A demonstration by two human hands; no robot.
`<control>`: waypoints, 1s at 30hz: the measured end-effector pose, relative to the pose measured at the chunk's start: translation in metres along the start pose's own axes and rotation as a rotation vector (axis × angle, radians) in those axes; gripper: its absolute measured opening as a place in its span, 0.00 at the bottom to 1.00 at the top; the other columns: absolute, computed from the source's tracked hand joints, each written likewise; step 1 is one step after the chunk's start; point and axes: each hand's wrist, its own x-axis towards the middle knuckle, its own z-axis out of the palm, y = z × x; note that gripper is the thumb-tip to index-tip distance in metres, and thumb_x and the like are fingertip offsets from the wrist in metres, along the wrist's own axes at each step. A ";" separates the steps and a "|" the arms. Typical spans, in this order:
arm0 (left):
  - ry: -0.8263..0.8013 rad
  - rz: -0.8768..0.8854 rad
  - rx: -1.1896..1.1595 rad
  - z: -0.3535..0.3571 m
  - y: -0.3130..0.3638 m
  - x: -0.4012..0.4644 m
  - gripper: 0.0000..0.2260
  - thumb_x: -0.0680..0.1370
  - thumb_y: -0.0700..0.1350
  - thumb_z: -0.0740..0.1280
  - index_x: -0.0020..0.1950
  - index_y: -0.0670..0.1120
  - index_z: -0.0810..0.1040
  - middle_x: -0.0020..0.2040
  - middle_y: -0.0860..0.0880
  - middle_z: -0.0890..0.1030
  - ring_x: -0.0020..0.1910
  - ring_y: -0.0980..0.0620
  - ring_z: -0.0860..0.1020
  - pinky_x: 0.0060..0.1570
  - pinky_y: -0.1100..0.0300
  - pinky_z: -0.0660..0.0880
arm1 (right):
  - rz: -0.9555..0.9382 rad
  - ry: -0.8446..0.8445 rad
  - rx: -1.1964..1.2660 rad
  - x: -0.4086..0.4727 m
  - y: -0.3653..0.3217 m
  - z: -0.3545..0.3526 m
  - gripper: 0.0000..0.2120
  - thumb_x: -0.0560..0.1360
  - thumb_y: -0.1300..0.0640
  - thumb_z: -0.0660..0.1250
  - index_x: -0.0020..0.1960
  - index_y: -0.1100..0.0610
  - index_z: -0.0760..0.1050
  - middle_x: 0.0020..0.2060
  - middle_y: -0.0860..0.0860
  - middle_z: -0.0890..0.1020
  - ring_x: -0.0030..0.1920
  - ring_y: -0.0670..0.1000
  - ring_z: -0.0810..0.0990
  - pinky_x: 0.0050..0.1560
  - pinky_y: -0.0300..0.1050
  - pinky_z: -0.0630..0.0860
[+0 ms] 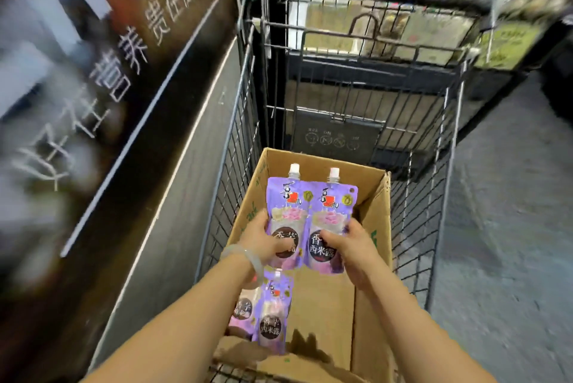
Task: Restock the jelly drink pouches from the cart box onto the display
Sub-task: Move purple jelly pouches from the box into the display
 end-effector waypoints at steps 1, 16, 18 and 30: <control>0.009 0.033 -0.040 0.000 0.008 -0.011 0.21 0.64 0.29 0.72 0.47 0.52 0.75 0.48 0.45 0.81 0.46 0.45 0.80 0.51 0.42 0.78 | -0.031 -0.017 0.025 -0.009 -0.011 0.000 0.12 0.72 0.72 0.66 0.51 0.57 0.74 0.47 0.57 0.81 0.41 0.52 0.80 0.36 0.40 0.78; 0.391 0.252 -0.297 0.034 -0.016 -0.274 0.22 0.63 0.32 0.75 0.50 0.50 0.73 0.51 0.44 0.81 0.50 0.44 0.80 0.56 0.45 0.77 | -0.209 -0.470 -0.113 -0.205 -0.046 -0.034 0.12 0.70 0.73 0.67 0.52 0.65 0.77 0.45 0.60 0.83 0.44 0.59 0.81 0.47 0.51 0.79; 0.456 0.249 -0.326 0.035 -0.030 -0.311 0.22 0.65 0.31 0.74 0.51 0.49 0.73 0.53 0.42 0.81 0.51 0.44 0.80 0.56 0.45 0.77 | -0.207 -0.540 -0.158 -0.237 -0.043 -0.032 0.13 0.70 0.73 0.68 0.53 0.66 0.77 0.45 0.60 0.82 0.44 0.59 0.81 0.43 0.48 0.78; 0.887 0.388 -0.538 0.011 -0.132 -0.543 0.21 0.69 0.25 0.68 0.49 0.49 0.72 0.49 0.46 0.79 0.45 0.49 0.78 0.49 0.55 0.78 | -0.195 -1.006 -0.345 -0.437 0.019 0.041 0.11 0.72 0.73 0.65 0.54 0.66 0.76 0.48 0.63 0.82 0.47 0.61 0.80 0.56 0.61 0.76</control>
